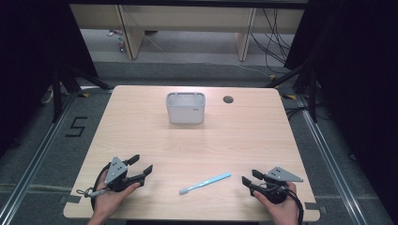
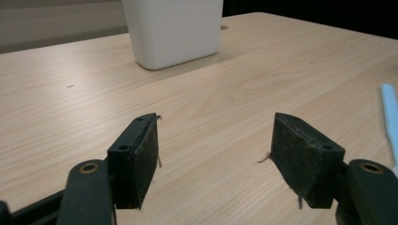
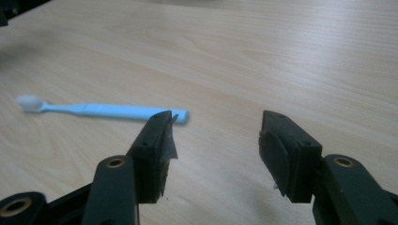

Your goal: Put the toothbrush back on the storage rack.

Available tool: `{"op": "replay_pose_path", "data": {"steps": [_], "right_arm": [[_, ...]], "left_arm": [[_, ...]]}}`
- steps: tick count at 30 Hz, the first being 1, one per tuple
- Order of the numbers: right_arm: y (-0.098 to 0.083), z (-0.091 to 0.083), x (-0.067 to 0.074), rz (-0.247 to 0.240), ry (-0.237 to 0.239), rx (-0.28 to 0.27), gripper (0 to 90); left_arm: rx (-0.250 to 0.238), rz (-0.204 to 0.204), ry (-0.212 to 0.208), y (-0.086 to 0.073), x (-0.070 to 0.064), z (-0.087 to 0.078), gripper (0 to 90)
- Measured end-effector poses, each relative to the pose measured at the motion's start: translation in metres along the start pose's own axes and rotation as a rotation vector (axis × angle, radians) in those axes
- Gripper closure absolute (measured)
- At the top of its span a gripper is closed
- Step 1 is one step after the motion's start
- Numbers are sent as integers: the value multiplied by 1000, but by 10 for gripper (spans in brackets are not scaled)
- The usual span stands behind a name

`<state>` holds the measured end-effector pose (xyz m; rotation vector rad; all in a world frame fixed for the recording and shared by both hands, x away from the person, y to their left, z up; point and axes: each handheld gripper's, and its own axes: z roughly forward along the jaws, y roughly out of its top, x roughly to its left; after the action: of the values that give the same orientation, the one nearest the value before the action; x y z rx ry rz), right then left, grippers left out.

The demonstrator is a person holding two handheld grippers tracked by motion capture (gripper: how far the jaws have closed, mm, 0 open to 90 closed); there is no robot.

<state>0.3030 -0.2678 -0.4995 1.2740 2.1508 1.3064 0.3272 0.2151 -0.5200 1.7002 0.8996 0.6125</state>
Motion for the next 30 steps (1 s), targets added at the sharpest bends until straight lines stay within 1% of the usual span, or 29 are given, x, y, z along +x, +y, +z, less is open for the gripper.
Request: {"op": "replay_pose_path", "data": {"steps": [1, 2, 3, 4, 5, 6, 7, 8, 9, 10, 11, 12, 13, 14, 15, 16, 17, 18, 19, 20, 21, 23, 24, 25, 26, 27, 28, 29, 30], "right_arm": [[2, 0, -2, -31, 8, 7, 454], [2, 0, -2, -31, 8, 7, 454], [3, 1, -3, -37, 30, 19, 453], [8, -1, -3, -75, 24, 58, 453], [8, -1, -3, -75, 24, 58, 453], [16, -1, -4, -91, 51, 131, 440], [19, -2, -3, -93, 48, 158, 441], [21, -2, -1, -84, 44, 171, 440], [25, -1, -2, -97, 56, 198, 436], [29, 0, -2, -114, 72, 239, 429], [32, 2, -3, -154, 80, 267, 429], [35, 4, -2, -177, 83, 294, 426], [37, 7, -2, -222, 96, 338, 422], [37, 7, -2, -222, 96, 338, 422], [39, 11, 0, -266, 115, 375, 423], [44, 13, 3, -279, 141, 450, 425], [44, 13, 3, -279, 141, 450, 425], [48, 18, 5, -339, 170, 509, 429], [50, 19, 7, -353, 172, 542, 429], [50, 19, 7, -353, 172, 542, 429], [55, 23, 10, -419, 196, 594, 433], [60, 26, 13, -443, 227, 650, 435], [60, 26, 13, -443, 227, 650, 435], [62, 27, 13, -469, 242, 664, 437], [68, 31, 15, -511, 263, 694, 436], [70, 33, 17, -540, 271, 707, 435], [70, 33, 17, -540, 271, 707, 435], [76, 37, 19, -570, 268, 740, 435], [79, 38, 21, -582, 263, 766, 433]], "left_arm": [[1, 2, -8, -2, 0, 1, 321], [1, 2, -8, -2, 0, 1, 321], [13, 4, -6, -2, -1, 1, 321], [7, 7, -9, -2, -1, 1, 320], [5, 7, -12, -2, -1, 1, 320], [6, 17, -13, -2, -4, 1, 322], [6, 17, -13, -2, -4, 1, 322], [8, 26, -8, -2, -5, 1, 324], [8, 28, -8, -2, -6, 0, 325], [8, 32, -5, -2, -6, 0, 325], [7, 34, -5, -2, -6, 0, 325], [7, 33, -4, -3, -6, 0, 325], [8, 32, -7, -3, -6, 0, 324], [8, 32, -7, -3, -6, 0, 323], [9, 34, -9, -3, -6, 0, 323], [16, 32, -8, -2, -6, 0, 320], [16, 32, -8, -2, -6, 0, 321], [7, 28, -14, -3, -6, 2, 321], [9, 29, -14, -3, -6, 2, 319], [9, 29, -14, -3, -6, 2, 319], [19, 30, -9, -2, -6, 2, 320], [24, 31, -5, -2, -7, 2, 317], [24, 31, -5, -2, -7, 2, 316], [24, 32, -4, -2, -7, 2, 316], [28, 36, -4, -2, -7, 2, 314], [28, 36, -4, -2, -7, 2, 312], [17, 35, -11, -2, -6, 3, 312], [29, 37, -4, -2, -7, 2, 311], [29, 37, -4, -2, -7, 2, 309]]}}
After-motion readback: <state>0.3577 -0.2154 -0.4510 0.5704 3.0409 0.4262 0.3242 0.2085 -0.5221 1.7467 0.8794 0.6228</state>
